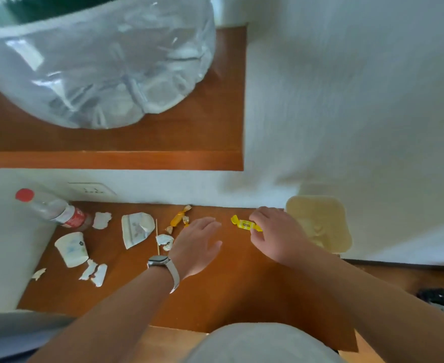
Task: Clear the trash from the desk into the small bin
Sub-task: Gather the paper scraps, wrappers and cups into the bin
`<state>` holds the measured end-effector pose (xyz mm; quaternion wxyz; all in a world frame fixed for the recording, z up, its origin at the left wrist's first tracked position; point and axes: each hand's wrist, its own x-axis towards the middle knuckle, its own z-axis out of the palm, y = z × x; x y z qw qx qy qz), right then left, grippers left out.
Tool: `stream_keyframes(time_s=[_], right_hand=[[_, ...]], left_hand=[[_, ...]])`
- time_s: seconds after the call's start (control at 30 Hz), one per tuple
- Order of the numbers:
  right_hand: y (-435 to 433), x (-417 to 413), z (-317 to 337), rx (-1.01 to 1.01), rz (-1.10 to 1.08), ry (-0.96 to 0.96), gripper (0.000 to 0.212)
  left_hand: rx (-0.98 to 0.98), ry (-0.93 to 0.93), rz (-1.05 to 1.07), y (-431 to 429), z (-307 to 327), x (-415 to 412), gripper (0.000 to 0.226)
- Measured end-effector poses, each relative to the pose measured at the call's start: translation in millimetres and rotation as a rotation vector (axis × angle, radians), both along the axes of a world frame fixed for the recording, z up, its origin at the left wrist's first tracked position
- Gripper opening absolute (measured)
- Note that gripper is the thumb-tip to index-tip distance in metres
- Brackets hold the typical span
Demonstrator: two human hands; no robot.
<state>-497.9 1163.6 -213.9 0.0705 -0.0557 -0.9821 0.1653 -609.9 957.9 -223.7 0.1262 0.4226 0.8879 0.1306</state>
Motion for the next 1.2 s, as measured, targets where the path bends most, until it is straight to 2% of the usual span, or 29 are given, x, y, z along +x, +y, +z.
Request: stream_keyframes(time_s=[0.07, 0.2, 0.43, 0.6, 0.7, 0.97, 1.2], right_hand=[[-9.9, -9.1, -8.7, 0.012, 0.033, -0.041, 0.018], [-20.5, -29.3, -32.6, 0.084, 0.056, -0.259, 0.031], [-32.8, -51.8, -76.3, 0.122, -0.049, -0.432, 0.039], [-34.3, -64.3, -92.0, 0.157, -0.108, -0.44, 0.043], [-37.3, -66.6, -96.8, 0.149, -0.111, -0.476, 0.037], [-46.0, -50.7, -103.2, 0.099, -0.12, -0.492, 0.034], [-54.5, -25.6, -97.3, -0.024, -0.164, -0.408, 0.028]], left_hand=[[-0.029, -0.029, 0.038, -19.2, -12.3, -9.2, 0.052], [-0.115, -0.065, 0.131, -48.5, -39.8, -27.3, 0.057], [-0.068, -0.175, 0.364, -59.1, -79.9, -42.2, 0.052], [-0.047, -0.248, 0.413, -53.3, -91.7, -53.6, 0.056], [-0.054, -0.224, 0.392, -49.3, -96.4, -56.6, 0.052], [-0.055, -0.128, 0.295, -29.2, -98.7, -56.8, 0.016], [0.022, -0.186, 0.326, -33.7, -96.1, -52.9, 0.024]])
